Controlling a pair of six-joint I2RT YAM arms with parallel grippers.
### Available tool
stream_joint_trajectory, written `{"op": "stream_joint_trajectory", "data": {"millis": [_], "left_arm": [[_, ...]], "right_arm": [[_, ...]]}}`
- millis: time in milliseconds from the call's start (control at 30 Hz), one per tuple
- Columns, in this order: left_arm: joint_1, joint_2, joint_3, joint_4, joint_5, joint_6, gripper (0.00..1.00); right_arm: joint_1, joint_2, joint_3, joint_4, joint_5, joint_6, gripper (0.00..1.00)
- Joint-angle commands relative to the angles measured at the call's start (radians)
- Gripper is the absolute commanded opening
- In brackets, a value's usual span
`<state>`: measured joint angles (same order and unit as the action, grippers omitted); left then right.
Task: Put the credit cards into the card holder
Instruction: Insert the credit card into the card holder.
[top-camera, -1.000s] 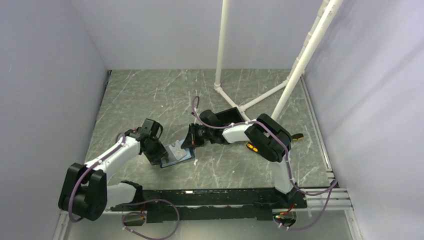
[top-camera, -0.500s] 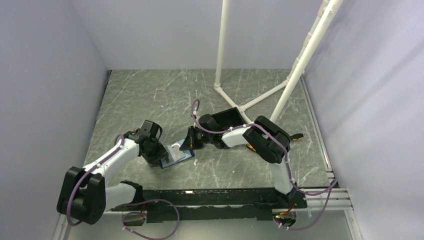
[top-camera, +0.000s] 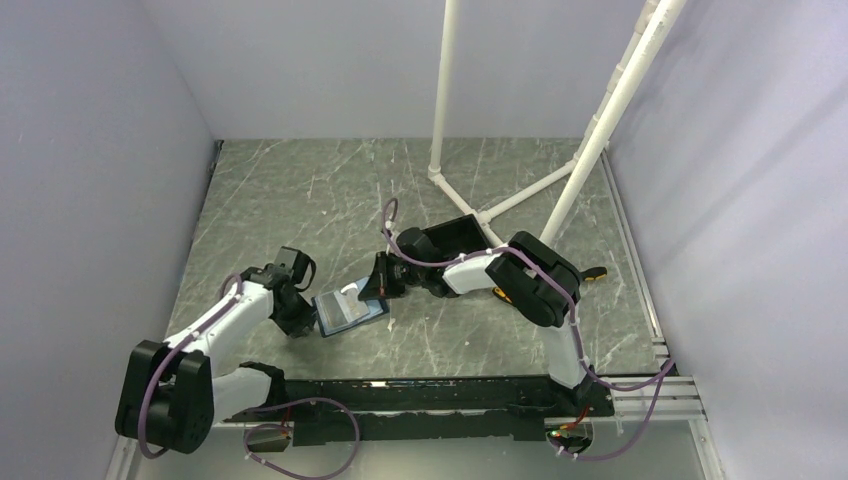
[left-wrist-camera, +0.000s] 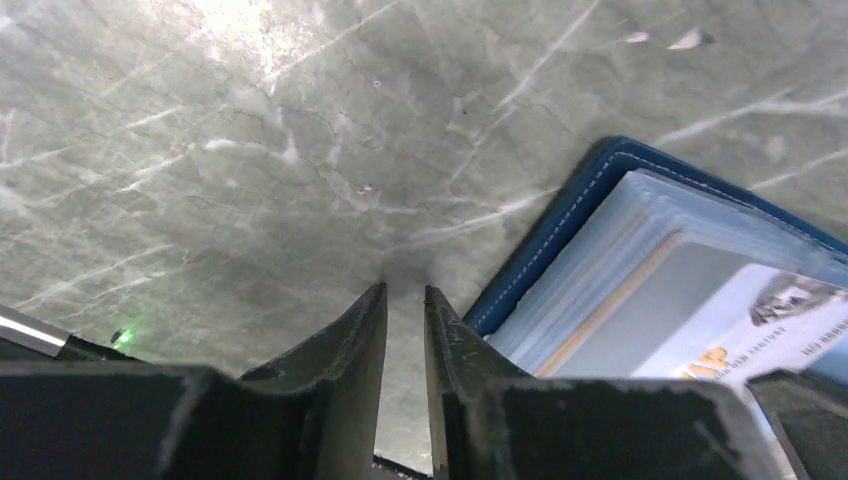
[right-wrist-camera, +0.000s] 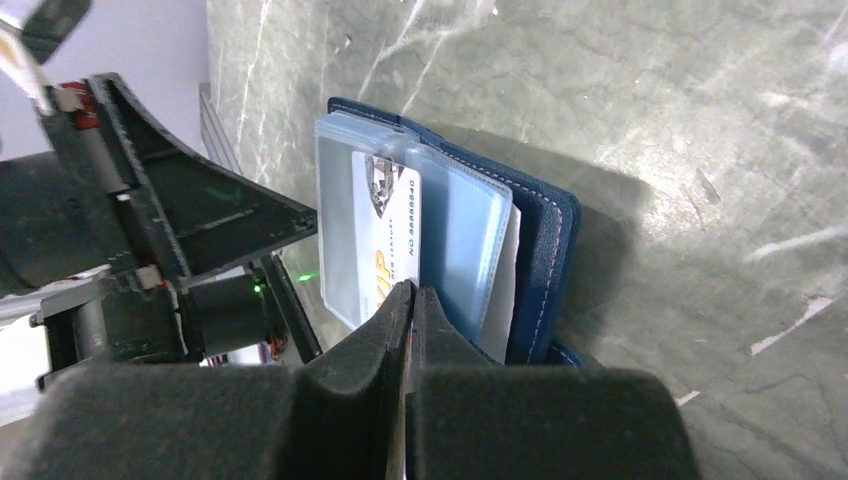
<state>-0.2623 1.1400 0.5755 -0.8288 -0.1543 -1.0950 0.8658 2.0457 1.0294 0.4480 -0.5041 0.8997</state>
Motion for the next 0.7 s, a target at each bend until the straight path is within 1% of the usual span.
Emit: {"op": "stream_joint_trajectory", "data": {"millis": [0,133,233,333,500,667], "left_arm": [[0.011,0.028,-0.042,0.092,0.045,0.008,0.22],[0.011,0.078,-0.043,0.133,0.115,0.017,0.16],[0.011,0.085,-0.041,0.156,0.152,0.012,0.14],[0.009,0.083,-0.032,0.172,0.187,0.013,0.13],[0.008,0.105,-0.012,0.198,0.227,0.025,0.13],[0.006,0.118,0.019,0.191,0.215,0.057,0.14]], "right_arm": [[0.015,0.008,0.046,-0.013,-0.024,-0.019,0.00],[0.039,0.025,0.072,-0.010,-0.018,0.025,0.00],[0.065,0.022,0.085,-0.026,0.028,0.073,0.00],[0.090,0.014,0.085,-0.030,0.061,0.100,0.00],[0.119,0.037,0.134,-0.079,0.058,0.082,0.00],[0.132,0.052,0.161,-0.095,0.034,0.064,0.00]]}}
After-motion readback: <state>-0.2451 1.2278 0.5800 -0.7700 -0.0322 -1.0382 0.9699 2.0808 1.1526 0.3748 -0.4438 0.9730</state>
